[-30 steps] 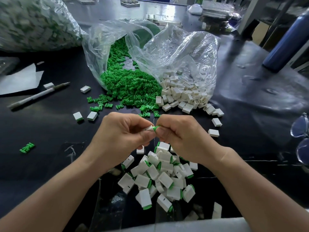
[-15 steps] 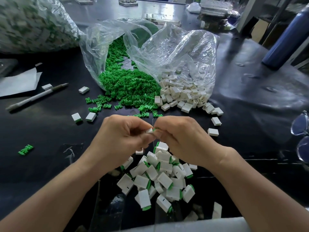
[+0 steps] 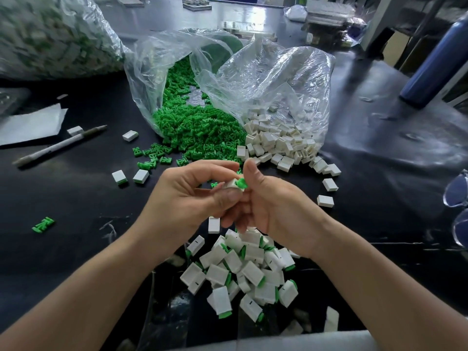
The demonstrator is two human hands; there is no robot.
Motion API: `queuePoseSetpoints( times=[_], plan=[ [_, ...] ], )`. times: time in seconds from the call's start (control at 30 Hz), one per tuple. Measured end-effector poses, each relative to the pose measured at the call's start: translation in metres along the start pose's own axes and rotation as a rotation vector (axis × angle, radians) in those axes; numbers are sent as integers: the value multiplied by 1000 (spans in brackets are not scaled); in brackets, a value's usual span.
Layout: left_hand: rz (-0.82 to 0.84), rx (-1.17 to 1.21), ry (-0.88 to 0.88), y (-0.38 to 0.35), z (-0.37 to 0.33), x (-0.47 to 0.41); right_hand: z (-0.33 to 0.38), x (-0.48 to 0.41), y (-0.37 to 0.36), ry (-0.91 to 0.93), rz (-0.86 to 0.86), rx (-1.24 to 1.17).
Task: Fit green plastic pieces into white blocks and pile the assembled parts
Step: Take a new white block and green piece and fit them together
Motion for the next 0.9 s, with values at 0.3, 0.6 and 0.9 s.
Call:
queuePoseSetpoints(
  times=[0.3, 0.6, 0.9],
  plan=[
    [99, 40, -48, -7, -3, 0, -1, 1, -4, -2, 12, 63],
    [143, 97, -85, -10, -3, 1, -1, 5, -6, -38, -108, 193],
    [115, 96, -77, -8, -3, 0, 0, 2, -5, -21, -66, 147]
  ],
)
Point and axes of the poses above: each hand's wrist, its own x-axis away from the middle knuckle, its own y-axis out of the back of the hand, z = x × y, the point moved 4 cm from there along -x, towards the middle knuckle, and after that the axes turned 9 degrees about x, right-handed, at the moved point
